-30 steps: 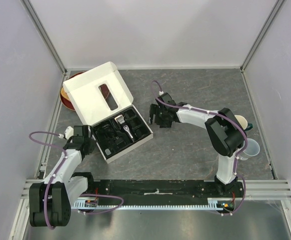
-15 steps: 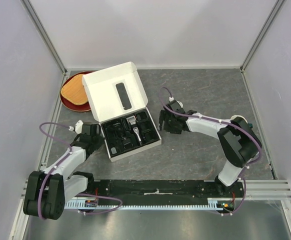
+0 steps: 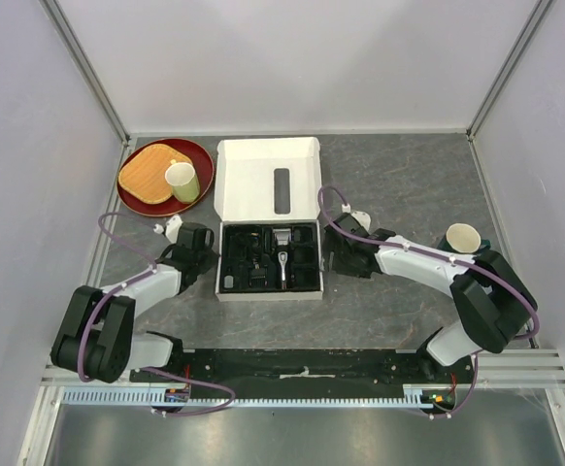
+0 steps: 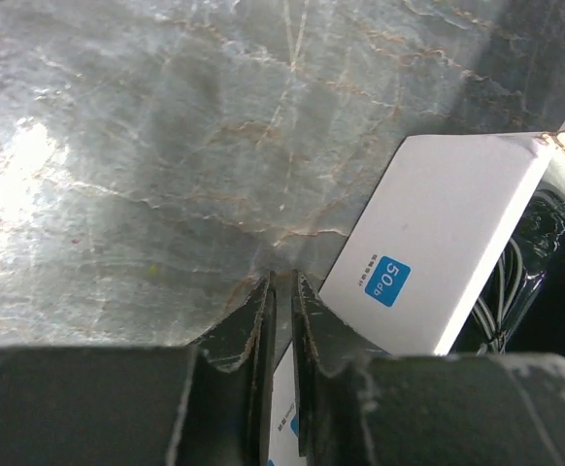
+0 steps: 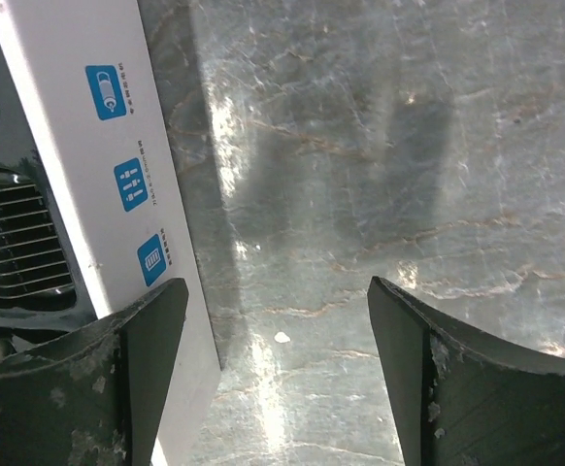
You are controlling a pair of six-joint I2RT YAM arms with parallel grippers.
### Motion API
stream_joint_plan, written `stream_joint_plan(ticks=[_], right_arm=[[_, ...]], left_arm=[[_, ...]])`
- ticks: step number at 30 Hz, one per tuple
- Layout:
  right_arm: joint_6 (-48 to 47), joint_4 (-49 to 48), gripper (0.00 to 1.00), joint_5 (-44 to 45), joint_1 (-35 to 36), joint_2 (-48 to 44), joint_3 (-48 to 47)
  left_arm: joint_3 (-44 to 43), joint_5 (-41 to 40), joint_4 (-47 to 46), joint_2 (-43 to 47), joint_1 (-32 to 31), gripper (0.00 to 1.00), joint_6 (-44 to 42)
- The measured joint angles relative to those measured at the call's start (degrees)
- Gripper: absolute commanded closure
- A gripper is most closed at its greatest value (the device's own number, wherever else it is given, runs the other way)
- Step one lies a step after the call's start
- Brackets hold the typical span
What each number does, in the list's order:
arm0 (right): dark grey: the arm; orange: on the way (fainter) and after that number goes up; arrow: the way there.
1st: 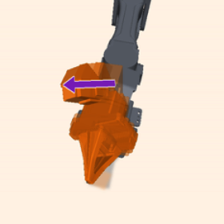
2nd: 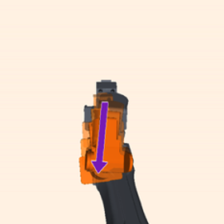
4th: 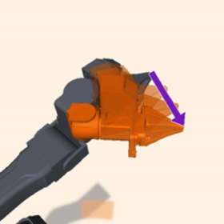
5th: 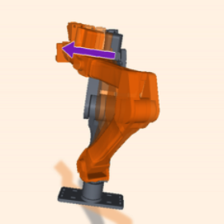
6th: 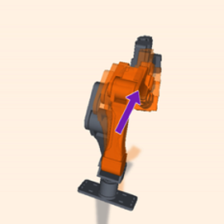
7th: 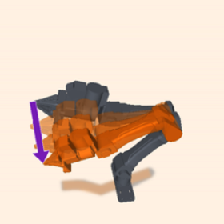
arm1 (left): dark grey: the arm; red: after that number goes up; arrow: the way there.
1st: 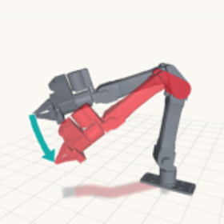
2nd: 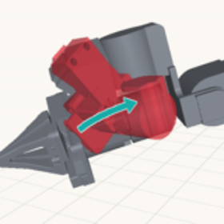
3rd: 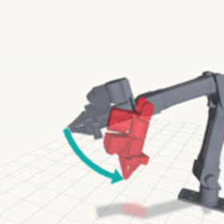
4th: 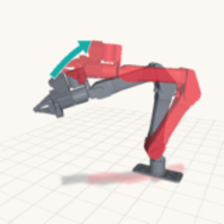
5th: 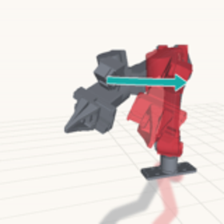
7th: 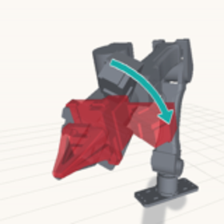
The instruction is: Sort the hair-cutting tools
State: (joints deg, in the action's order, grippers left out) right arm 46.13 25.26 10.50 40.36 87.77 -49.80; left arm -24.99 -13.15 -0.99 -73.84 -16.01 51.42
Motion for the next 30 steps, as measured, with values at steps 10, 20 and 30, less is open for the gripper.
stream_joint_plan(ticks=[10,20,30], right_arm=[[1.4,4.22,0.12,2.64,-2.71,-2.38,-2.21],[0.96,-1.2,0.31,-2.01,-17.49,-2.03,-12.46],[1.05,-7.78,0.37,-11.76,-24.28,15.89,-15.91]], left_arm=[[-8.11,1.29,7.56,-1.36,-0.15,0.69,-1.25],[-14.34,5.31,10.67,-4.22,8.24,0.63,-1.2],[-29.05,14.6,6.71,-20.63,11.28,0.64,-1.27]])
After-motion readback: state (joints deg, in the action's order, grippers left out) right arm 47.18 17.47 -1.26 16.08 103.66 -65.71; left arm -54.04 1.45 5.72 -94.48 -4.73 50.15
